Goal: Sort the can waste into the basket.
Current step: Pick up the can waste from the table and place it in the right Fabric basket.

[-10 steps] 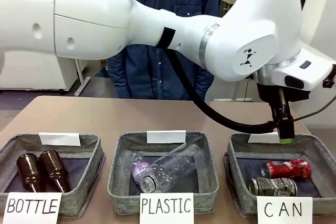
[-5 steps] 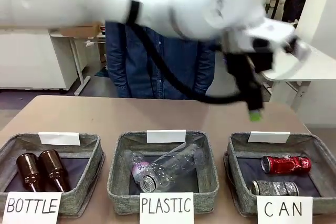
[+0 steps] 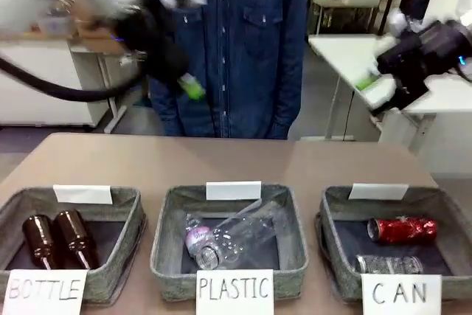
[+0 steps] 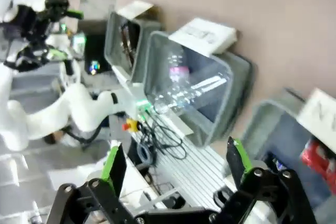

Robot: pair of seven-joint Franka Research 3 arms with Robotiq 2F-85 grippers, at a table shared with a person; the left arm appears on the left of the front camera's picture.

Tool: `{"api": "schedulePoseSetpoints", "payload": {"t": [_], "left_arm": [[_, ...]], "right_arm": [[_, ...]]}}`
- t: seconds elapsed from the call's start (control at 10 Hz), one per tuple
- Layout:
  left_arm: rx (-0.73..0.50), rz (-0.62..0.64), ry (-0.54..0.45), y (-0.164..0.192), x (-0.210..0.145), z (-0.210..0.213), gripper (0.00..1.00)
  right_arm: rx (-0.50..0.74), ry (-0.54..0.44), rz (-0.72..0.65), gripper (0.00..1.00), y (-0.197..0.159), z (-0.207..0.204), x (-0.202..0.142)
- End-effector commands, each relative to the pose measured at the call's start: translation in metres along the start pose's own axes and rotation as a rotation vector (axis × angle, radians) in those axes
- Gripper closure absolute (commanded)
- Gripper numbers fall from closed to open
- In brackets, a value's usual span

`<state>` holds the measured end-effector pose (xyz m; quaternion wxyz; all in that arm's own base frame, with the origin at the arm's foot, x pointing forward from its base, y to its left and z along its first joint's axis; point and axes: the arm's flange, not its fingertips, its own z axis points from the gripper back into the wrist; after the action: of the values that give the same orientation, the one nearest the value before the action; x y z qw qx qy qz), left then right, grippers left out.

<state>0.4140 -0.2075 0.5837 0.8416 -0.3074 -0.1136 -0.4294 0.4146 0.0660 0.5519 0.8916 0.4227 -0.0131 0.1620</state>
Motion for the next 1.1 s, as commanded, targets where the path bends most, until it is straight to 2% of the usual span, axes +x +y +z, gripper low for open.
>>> {"api": "schedulePoseSetpoints", "payload": {"t": [0.0,0.1,0.2,0.3,0.4,0.5,0.6,1.0], "left_arm": [[-0.115,0.164,-0.132,0.014,-0.069,0.009,0.0],[-0.199,0.247,-0.251,0.031,-0.102,0.021,0.0],[-0.272,0.307,-0.35,0.045,-0.128,0.029,0.0],[-0.369,0.356,-0.483,0.059,-0.152,0.033,0.0],[-0.508,0.36,-0.643,0.069,-0.17,0.035,0.0],[-0.301,0.342,-0.328,0.058,-0.141,0.035,0.0],[-0.301,0.342,-0.328,0.058,-0.141,0.035,0.0],[-0.301,0.342,-0.328,0.058,-0.141,0.035,0.0]], "right_arm": [[0.104,0.005,0.008,0.0,0.007,-0.028,0.047],[0.288,-0.079,-0.108,0.0,0.017,-0.039,0.065],[0.421,-0.158,-0.281,0.0,0.014,-0.029,0.072],[0.528,-0.194,-0.36,0.0,0.003,-0.006,0.066],[0.623,-0.182,-0.413,0.0,-0.017,0.027,0.049],[0.437,-0.057,-0.309,0.0,-0.036,0.06,0.018],[0.491,-0.104,-0.313,0.0,-0.007,-0.006,0.069],[0.491,-0.104,-0.313,0.0,-0.007,-0.006,0.069]]}}
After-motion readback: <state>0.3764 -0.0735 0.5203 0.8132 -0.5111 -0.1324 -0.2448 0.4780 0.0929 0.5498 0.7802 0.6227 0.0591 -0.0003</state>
